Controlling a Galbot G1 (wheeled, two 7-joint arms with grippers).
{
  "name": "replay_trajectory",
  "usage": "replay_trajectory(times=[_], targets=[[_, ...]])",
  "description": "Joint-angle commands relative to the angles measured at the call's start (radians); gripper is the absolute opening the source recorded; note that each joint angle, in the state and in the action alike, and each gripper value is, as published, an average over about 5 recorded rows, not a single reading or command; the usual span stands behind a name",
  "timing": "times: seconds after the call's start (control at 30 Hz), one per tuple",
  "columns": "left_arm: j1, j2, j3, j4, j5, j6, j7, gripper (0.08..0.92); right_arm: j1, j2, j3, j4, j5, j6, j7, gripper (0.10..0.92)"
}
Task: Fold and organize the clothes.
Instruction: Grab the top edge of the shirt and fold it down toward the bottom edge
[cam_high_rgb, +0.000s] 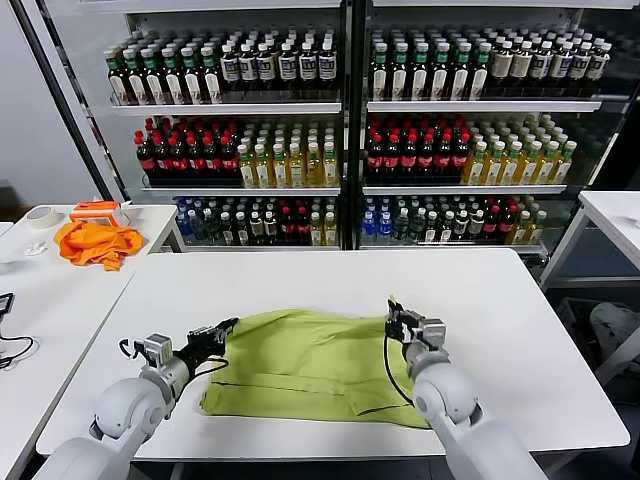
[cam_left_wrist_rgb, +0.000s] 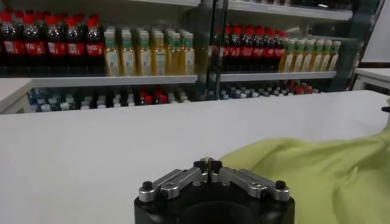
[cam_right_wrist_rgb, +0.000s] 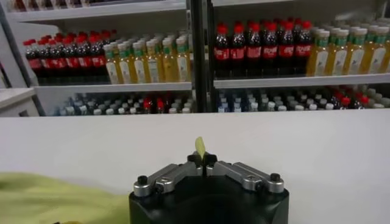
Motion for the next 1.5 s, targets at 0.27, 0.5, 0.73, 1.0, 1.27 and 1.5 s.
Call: replay_trajectory(times=[0.27,0.5,0.73,1.0,1.27,1.5], targets=[[0.077,0.017,-0.03,-0.057,-0.013,-0.012,0.01,0.083,-0.145,-0.026,0.045,0.116,-0.021,-0.003,0.0,0.109],[0.133,0.038,-0.075,-0.091,-0.026,0.021,0.016,0.083,-0.164,-0.019,0.049,0.108,-0.055,0.007,-0.005,0.109],[0.176,0.045,-0.091,-0.132,-0.022,0.055,0.016,0.083,-0.187,-0.028,0.067,0.134,-0.019,0.004,-0.009,0.109],[0.197,0.055,-0.106,-0.152,-0.02,0.068,0.008,0.083,-0.224,-0.03,0.082,0.147,-0.025,0.014,-0.029,0.109],[0.234,0.049,-0.103,-0.158,0.002,0.076,0.004,0.083,-0.232,-0.028,0.079,0.127,-0.045,0.03,-0.05,0.109],[0.174,0.023,-0.075,-0.106,0.024,0.054,-0.049,0.083,-0.258,-0.035,0.072,0.138,-0.099,0.053,-0.078,0.109]])
